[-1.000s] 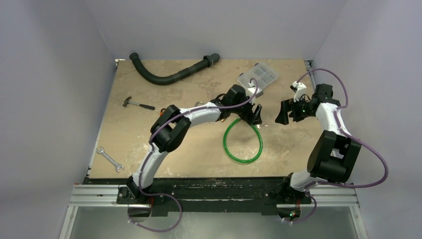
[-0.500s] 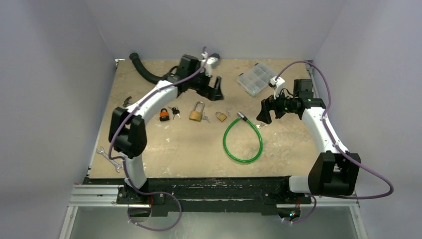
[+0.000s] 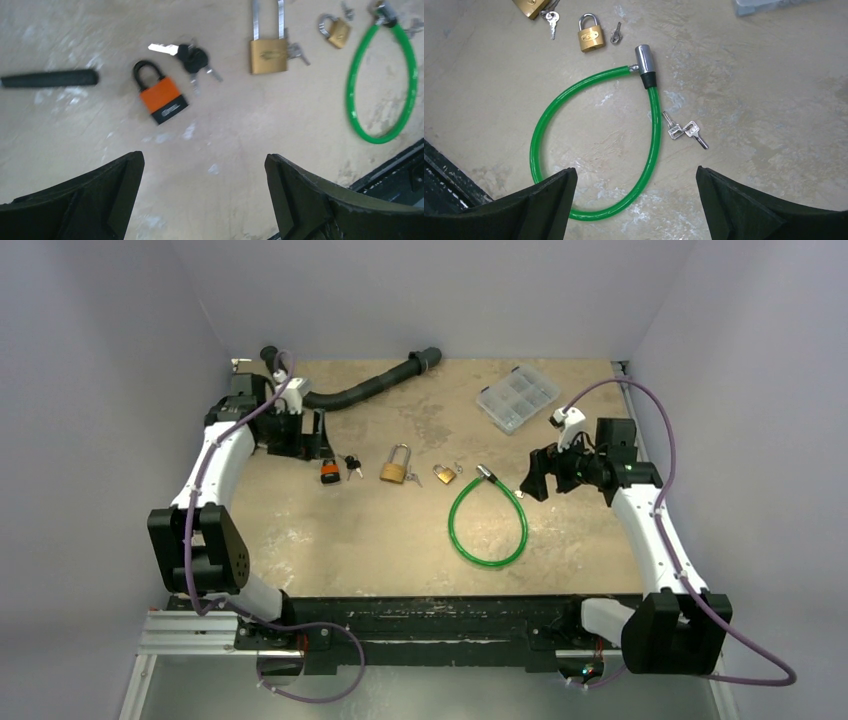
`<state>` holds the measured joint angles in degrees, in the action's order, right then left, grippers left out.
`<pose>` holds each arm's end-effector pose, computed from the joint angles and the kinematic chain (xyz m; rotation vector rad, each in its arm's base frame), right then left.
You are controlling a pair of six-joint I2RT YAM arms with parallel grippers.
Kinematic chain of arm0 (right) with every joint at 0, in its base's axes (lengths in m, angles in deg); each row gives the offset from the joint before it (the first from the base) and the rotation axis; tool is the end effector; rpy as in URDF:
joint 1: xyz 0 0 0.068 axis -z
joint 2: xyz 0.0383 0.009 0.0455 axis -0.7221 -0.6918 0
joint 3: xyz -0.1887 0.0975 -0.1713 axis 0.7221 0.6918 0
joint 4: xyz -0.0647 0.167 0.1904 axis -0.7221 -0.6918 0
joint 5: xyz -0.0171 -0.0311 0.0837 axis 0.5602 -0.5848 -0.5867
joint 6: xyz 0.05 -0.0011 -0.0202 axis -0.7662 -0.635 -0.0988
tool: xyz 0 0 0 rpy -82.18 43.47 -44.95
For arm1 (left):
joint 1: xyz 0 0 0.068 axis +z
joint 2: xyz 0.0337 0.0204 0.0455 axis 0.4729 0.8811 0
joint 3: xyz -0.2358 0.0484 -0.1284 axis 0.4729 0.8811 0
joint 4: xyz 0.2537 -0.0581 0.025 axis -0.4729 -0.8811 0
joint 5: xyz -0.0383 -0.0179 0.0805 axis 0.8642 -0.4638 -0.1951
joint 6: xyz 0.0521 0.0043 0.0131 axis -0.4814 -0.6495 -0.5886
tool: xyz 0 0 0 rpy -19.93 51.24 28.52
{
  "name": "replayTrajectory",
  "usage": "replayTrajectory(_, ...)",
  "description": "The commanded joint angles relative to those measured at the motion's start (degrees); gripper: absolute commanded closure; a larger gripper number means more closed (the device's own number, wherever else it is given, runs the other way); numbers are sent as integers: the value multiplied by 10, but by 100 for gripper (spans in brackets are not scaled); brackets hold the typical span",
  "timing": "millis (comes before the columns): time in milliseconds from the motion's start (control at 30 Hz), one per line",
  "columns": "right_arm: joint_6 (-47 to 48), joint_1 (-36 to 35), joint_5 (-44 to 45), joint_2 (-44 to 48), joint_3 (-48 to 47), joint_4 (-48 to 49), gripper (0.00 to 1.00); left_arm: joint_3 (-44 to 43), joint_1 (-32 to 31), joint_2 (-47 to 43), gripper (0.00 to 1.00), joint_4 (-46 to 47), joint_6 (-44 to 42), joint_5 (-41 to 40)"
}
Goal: Lock with the key
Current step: Reset both arms
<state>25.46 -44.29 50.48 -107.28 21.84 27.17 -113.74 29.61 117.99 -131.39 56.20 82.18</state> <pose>0.2385 0.0111 0.2872 -0.5698 2.2250 0.5047 0.3248 -0.0095 0.2957 0.2589 2.4719 -0.6032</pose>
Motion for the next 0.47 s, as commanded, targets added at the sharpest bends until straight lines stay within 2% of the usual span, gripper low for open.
replayTrajectory(0,-40,5,32,22,10,19,1,29,63,-11,0,-36,-63,-21)
replayTrajectory(133,-42,8,33,32,18,20,1,40,94,-11,0,-32,-80,-28)
replayTrajectory(433,-38,10,41,25,10,30,1,45,102,-27,0,-20,-81,-38)
